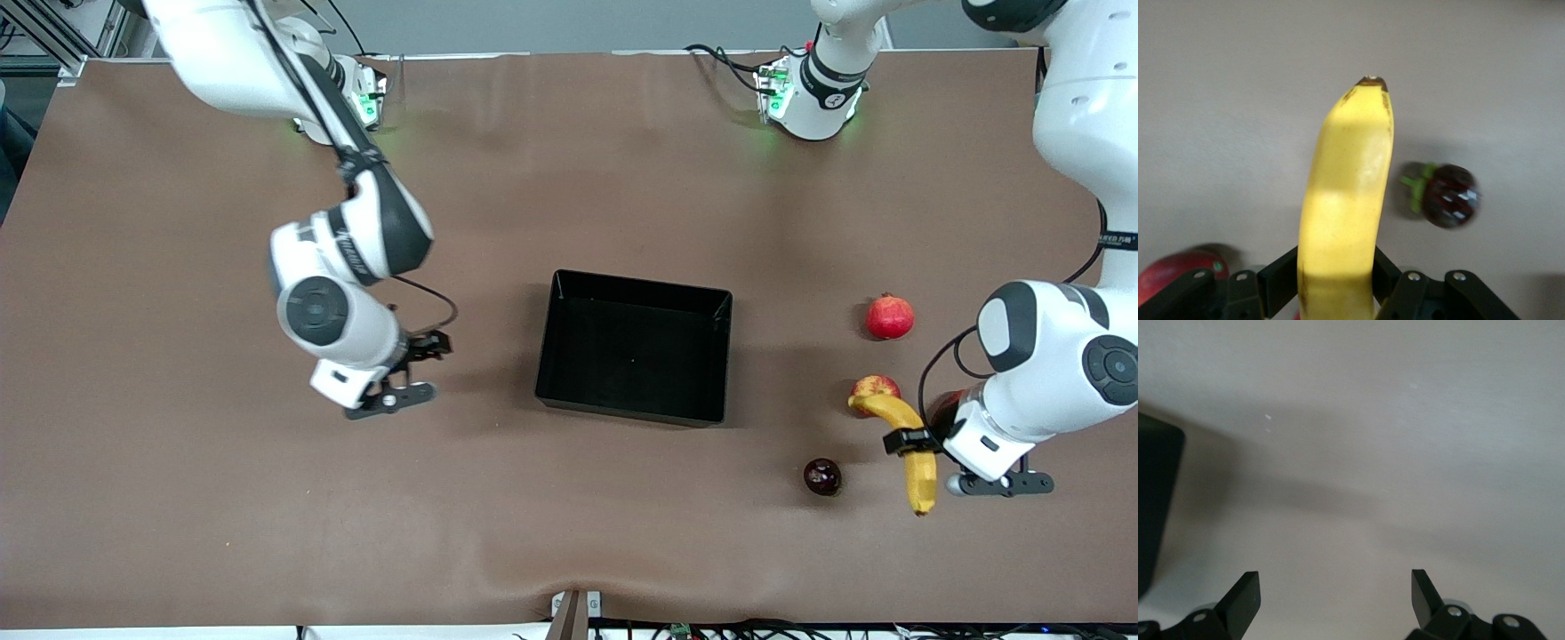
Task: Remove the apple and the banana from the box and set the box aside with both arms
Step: 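Set the banana by the plum while the right gripper grasps the tray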
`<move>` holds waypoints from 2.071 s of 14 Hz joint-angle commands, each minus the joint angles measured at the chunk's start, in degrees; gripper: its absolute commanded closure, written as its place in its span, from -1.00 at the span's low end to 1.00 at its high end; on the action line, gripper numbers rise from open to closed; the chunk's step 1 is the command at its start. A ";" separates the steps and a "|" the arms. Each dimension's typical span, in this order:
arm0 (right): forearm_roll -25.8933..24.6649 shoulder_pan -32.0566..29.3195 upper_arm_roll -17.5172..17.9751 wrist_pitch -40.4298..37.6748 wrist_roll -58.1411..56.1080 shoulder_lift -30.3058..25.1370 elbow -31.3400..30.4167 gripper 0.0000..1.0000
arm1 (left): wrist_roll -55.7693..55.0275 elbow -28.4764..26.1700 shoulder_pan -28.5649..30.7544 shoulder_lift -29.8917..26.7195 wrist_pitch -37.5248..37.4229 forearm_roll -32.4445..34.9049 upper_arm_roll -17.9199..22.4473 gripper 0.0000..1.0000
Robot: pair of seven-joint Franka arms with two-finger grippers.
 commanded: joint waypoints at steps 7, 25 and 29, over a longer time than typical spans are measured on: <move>4.77 8.62 -0.31 4.45 17.40 6.02 7.10 -1.00 | 1.68 5.72 -4.91 8.46 3.56 1.72 5.95 1.00; 4.07 15.13 -0.57 11.66 22.95 12.53 8.08 1.00 | 2.83 8.11 -9.92 7.09 1.39 1.37 10.44 -1.00; 4.42 13.20 -0.75 8.08 23.29 8.41 7.90 1.00 | 2.92 7.93 -9.74 -1.96 -10.39 1.28 9.91 -1.00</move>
